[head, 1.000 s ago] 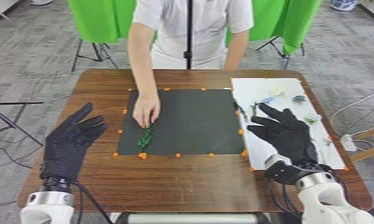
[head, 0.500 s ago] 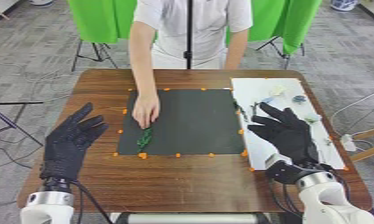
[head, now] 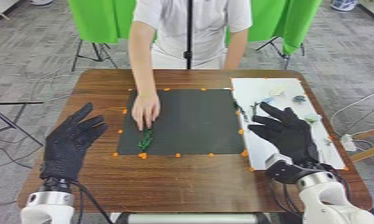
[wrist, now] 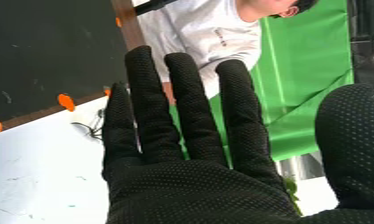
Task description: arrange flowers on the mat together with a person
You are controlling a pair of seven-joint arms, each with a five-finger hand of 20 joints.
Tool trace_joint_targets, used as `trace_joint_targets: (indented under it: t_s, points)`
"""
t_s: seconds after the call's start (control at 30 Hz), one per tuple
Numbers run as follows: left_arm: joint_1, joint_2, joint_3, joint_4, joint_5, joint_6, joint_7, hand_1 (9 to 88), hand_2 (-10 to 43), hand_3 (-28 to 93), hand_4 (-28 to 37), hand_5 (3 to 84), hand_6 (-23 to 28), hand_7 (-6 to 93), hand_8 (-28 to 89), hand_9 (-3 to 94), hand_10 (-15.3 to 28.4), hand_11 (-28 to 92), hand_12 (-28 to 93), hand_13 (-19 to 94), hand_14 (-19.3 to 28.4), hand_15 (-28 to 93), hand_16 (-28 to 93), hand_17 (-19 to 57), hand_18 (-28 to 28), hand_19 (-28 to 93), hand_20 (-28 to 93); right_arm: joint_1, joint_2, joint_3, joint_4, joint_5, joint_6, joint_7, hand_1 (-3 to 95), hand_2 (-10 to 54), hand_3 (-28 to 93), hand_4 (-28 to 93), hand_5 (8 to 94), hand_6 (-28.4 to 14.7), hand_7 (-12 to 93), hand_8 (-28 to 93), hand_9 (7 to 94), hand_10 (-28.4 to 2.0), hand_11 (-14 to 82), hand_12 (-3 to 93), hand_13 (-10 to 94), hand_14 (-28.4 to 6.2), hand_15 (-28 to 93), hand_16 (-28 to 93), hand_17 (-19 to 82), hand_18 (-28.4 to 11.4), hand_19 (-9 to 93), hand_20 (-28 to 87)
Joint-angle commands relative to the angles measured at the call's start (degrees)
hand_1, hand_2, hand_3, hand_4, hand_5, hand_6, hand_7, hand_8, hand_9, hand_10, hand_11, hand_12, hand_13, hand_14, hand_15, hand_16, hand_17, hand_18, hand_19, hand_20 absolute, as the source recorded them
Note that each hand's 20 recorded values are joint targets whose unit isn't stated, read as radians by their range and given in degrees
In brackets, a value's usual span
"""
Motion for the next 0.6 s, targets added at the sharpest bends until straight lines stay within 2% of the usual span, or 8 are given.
trace_joint_targets:
  t_s: [0.03, 0.13, 0.4, 0.5, 0.53, 0.57, 0.6]
  points:
    - [0.39, -0.17, 0.26, -0.08, -0.31, 0.41, -0.16, 23.9, 7.5, 76, -22.5, 41.5, 11.1, 7.9, -7, 41.3, 21.5, 28, 12, 30, 27.7, 58, -8, -4.1, 24.9, 59, 15, -0.46, 0.01, -0.07, -0.65, -0.44, 0.57, -0.02, 15.4, 9.4, 75, -27, 47.3, 0.2, 15, -14, 51.5, -16.6, 14.6, 13.7, 40, -18.8, 34, 14, 5, -19.6, 39, 19]
    - [0.51, -0.03, 0.27, -0.08, -0.38, 0.6, 0.14, 23.9, 7.5, 76, -22.5, 41.5, 11.1, 7.9, -7, 41.3, 21.5, 27, 12, 30, 27.8, 58, -8, -4.1, 24.9, 59, 15, -0.24, 0.47, -0.32, -0.8, -0.82, 1.57, -0.35, 15.5, 9.4, 75, -27, 47.3, 0.2, 15, -14, 51.5, -16.5, 14.7, 13.8, 40, -18.9, 34, 14, 5, -19.6, 39, 19]
    - [0.83, 0.69, -0.18, -0.22, -0.69, 0.82, 1.12, 23.9, 7.5, 76, -22.5, 41.5, 11.1, 8.0, -7, 41.2, 21.4, 27, 12, 30, 27.7, 58, -8, -4.1, 24.9, 59, 15, -3.81, 3.68, 0.5, -5.06, -13.95, 12.55, -0.65, 17.5, 7.6, 75, -26, 44.0, 0.1, 15, -13, 52.7, -16.6, 19.9, 14.9, 45, -17.8, 45, 13, 8, -22.0, 48, 22]
    - [1.01, 1.14, -0.25, -0.36, -0.85, 1.03, 1.7, 23.9, 7.5, 76, -22.5, 41.5, 11.0, 8.1, -7, 41.3, 21.5, 27, 12, 30, 27.7, 58, -8, -4.1, 24.9, 59, 15, -5.02, 5.08, 1.32, -6.51, -18.25, 17.4, 1.97, 18.7, 6.5, 75, -26, 44.4, -0.3, 16, -13, 53.6, -16.8, 21.8, 15.2, 46, -17.6, 49, 12, 9, -22.8, 50, 22]
    - [0.83, 0.85, -0.44, -0.3, -0.57, 0.65, 1.21, 23.9, 7.5, 76, -22.5, 41.5, 11.1, 8.1, -7, 41.3, 21.4, 27, 12, 30, 27.6, 58, -8, -4.1, 24.9, 59, 15, -5.6, 5.85, 1.48, -7.09, -20.42, 19.35, 3.57, 18.9, 6.4, 75, -26, 44.7, -0.4, 16, -14, 53.6, -16.9, 22.1, 15.2, 47, -17.6, 49, 12, 9, -22.7, 51, 22]
    - [0.93, 1.3, -0.32, -0.4, -0.83, 0.97, 1.87, 23.9, 7.5, 76, -22.5, 41.5, 11.1, 8.1, -7, 41.3, 21.4, 28, 12, 30, 27.6, 58, -8, -4.1, 24.9, 59, 15, -5.76, 6.69, 1.42, -7.23, -22.53, 21.2, 4.42, 20.0, 5.8, 75, -26, 45.1, -0.6, 16, -14, 53.9, -17.0, 22.6, 15.2, 47, -17.6, 50, 11, 10, -23.0, 52, 22]
    - [0.9, 1.25, -0.43, -0.46, -0.69, 0.78, 1.67, 23.9, 7.5, 76, -22.5, 41.6, 11.1, 8.1, -7, 41.3, 21.4, 28, 12, 30, 27.6, 58, -8, -4.1, 24.9, 59, 15, -6.19, 7.61, 1.36, -7.64, -25.01, 23.5, 6.2, 20.4, 5.6, 75, -26, 45.7, -1.0, 16, -14, 54.2, -17.1, 23.0, 15.2, 48, -17.6, 51, 11, 11, -23.3, 53, 23]
